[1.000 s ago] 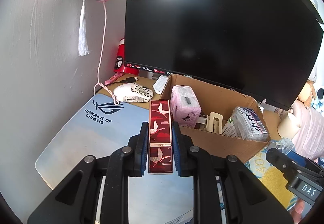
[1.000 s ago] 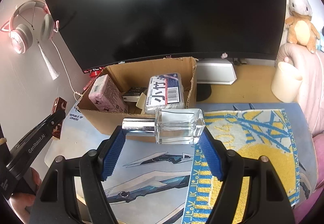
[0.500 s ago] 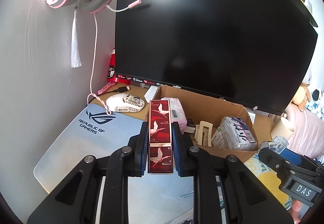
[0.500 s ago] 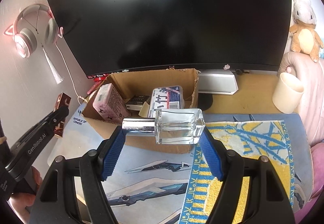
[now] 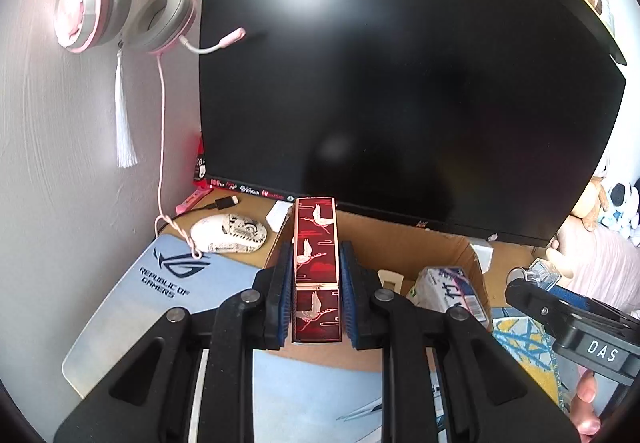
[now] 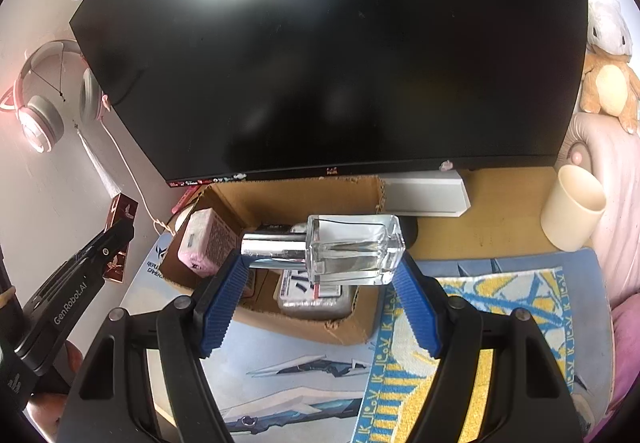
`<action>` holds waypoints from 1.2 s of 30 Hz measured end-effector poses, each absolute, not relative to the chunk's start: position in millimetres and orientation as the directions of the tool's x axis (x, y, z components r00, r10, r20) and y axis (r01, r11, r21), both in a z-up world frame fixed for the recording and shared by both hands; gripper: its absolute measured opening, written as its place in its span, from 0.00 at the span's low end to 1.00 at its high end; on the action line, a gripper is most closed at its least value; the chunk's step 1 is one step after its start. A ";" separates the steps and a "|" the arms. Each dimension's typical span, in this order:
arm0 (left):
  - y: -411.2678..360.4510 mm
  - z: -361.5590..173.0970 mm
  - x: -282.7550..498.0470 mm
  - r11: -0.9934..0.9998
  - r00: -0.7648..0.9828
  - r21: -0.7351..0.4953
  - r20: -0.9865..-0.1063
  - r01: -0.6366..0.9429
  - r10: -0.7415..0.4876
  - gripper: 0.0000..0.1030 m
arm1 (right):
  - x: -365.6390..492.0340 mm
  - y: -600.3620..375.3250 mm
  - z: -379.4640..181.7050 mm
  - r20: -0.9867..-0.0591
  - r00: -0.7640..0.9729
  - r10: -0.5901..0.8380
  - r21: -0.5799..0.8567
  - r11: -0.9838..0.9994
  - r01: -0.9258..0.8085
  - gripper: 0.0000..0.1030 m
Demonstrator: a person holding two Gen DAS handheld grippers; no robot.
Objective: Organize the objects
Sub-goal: 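Lift the red box and glass bottle and carry both over the cardboard box, then open the left tool dropping the red box while the right tool releases the glass bottle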
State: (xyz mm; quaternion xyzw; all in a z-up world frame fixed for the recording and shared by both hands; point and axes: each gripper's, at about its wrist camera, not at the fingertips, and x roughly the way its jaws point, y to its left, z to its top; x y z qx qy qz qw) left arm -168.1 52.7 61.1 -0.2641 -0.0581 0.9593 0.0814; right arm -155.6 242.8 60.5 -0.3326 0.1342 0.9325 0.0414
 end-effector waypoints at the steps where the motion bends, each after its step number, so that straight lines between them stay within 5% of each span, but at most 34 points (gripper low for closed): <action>1: 55.4 63.1 -169.5 -0.980 -0.850 -0.147 -0.492 -0.133 0.189 0.19 | -157.3 243.8 62.2 -0.627 -0.779 -0.008 0.218 -0.962 -0.166 0.76; 9: 85.6 62.0 -186.2 -0.979 -0.851 -0.040 -0.488 -0.198 0.192 0.19 | -175.4 255.4 50.1 -0.608 -0.793 -0.026 0.247 -0.956 -0.159 0.76; 22: 96.5 49.1 -203.9 -0.939 -0.812 -0.112 -0.475 -0.324 0.337 0.19 | -202.4 260.7 29.2 -0.612 -0.788 -0.068 0.324 -0.930 -0.172 0.76; 36: 93.7 33.0 -203.9 -0.970 -0.837 -0.039 -0.497 -0.241 0.228 0.19 | -212.5 224.0 22.8 -0.630 -0.774 -0.068 0.280 -0.949 -0.144 0.76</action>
